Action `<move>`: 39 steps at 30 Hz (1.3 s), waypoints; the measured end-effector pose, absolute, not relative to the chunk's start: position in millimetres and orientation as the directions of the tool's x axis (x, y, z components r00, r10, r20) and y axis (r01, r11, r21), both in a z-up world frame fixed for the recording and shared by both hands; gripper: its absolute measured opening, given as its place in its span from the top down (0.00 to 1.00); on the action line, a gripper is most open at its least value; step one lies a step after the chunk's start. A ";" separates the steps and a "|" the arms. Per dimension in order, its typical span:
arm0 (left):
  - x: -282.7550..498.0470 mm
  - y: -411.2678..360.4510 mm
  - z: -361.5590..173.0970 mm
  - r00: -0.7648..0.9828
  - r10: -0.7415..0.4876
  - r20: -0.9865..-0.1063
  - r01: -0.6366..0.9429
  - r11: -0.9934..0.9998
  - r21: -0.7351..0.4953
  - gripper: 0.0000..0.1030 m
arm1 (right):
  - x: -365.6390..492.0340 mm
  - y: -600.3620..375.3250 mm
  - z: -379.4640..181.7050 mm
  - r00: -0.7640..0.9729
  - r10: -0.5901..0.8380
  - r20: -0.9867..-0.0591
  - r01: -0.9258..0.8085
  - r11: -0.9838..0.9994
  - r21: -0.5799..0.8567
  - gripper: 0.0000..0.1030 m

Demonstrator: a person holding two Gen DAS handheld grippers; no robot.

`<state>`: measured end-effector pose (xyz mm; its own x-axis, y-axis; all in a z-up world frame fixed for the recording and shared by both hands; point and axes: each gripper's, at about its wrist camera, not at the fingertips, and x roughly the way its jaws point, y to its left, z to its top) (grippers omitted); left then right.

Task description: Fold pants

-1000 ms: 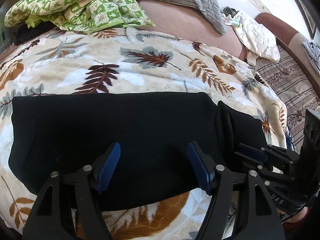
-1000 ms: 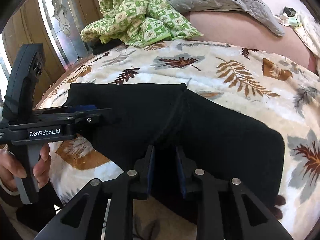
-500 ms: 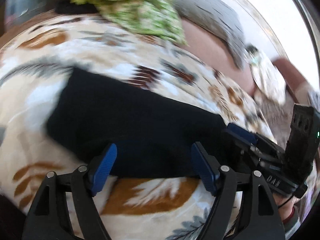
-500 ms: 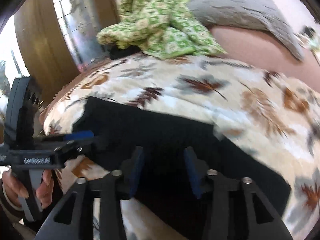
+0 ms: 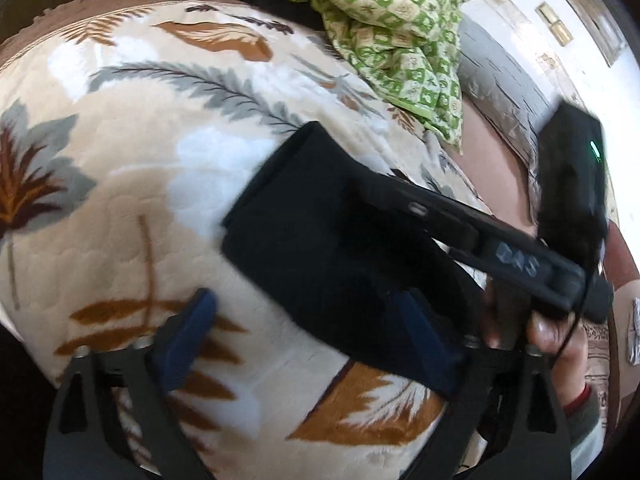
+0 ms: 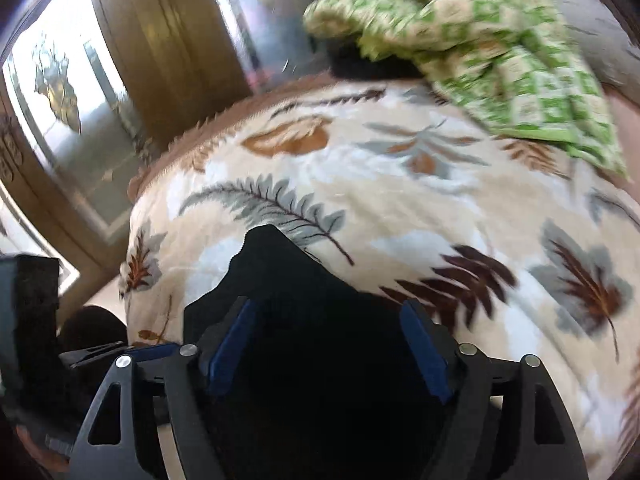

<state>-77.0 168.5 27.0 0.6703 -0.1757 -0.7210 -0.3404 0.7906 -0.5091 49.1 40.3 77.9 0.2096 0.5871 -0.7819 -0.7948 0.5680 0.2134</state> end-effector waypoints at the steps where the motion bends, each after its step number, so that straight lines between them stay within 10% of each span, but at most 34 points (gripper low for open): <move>1: -74.3 167.6 26.8 0.681 -0.167 -0.713 -0.336 0.794 -0.506 0.00 | 52.1 45.0 75.2 0.190 0.588 -0.786 -0.798 0.559 0.225 0.26; 4: -68.1 168.9 27.9 0.700 -0.147 -0.699 -0.333 0.798 -0.502 0.00 | 59.4 66.2 60.6 0.114 0.590 -0.799 -0.806 0.525 0.273 0.32; 6: -66.2 175.1 31.3 0.725 -0.177 -0.666 -0.311 0.778 -0.545 0.00 | 57.3 70.8 55.1 0.109 0.593 -0.797 -0.812 0.516 0.272 0.71; 8: -63.1 181.0 36.1 0.749 -0.238 -0.618 -0.272 0.740 -0.615 0.34 | 56.6 66.4 58.7 0.140 0.633 -0.761 -0.796 0.529 0.294 0.83; 9: -58.3 182.2 42.2 0.747 -0.276 -0.605 -0.241 0.736 -0.633 0.68 | 56.7 61.5 63.3 0.148 0.654 -0.742 -0.787 0.532 0.312 0.84; 10: -55.5 179.8 51.9 0.751 -0.270 -0.603 -0.216 0.762 -0.610 0.75 | 56.2 55.7 69.2 0.164 0.671 -0.723 -0.783 0.535 0.319 0.86; 18: -71.5 67.6 155.2 0.799 -0.465 -0.380 0.292 0.854 -0.431 0.78 | 43.3 -86.5 162.7 0.374 0.815 -0.444 -0.673 0.567 0.474 0.89; 25: -82.8 -61.2 124.5 0.578 -0.676 -0.458 0.565 0.736 -0.372 0.81 | -5.9 -247.5 155.6 0.585 0.701 -0.407 -0.467 0.702 0.539 0.93; 30: -80.1 -95.0 80.4 0.364 -0.707 -0.607 0.595 0.678 -0.432 0.81 | -40.1 -328.1 109.1 0.667 0.509 -0.544 -0.204 0.827 0.524 0.82; 32: -91.9 -80.6 95.2 0.375 -0.716 -0.589 0.624 0.665 -0.411 0.71 | -52.8 -344.8 97.4 0.647 0.511 -0.566 -0.151 0.813 0.562 0.46; 34: -100.6 -58.4 111.6 0.426 -0.714 -0.556 0.629 0.675 -0.386 0.37 | -61.0 -349.6 94.5 0.648 0.518 -0.558 -0.138 0.801 0.582 0.29; 39: -90.1 -17.4 128.0 0.576 -0.623 -0.529 0.558 0.772 -0.303 0.29 | -61.6 -324.5 90.1 0.596 0.596 -0.539 -0.199 0.759 0.620 0.19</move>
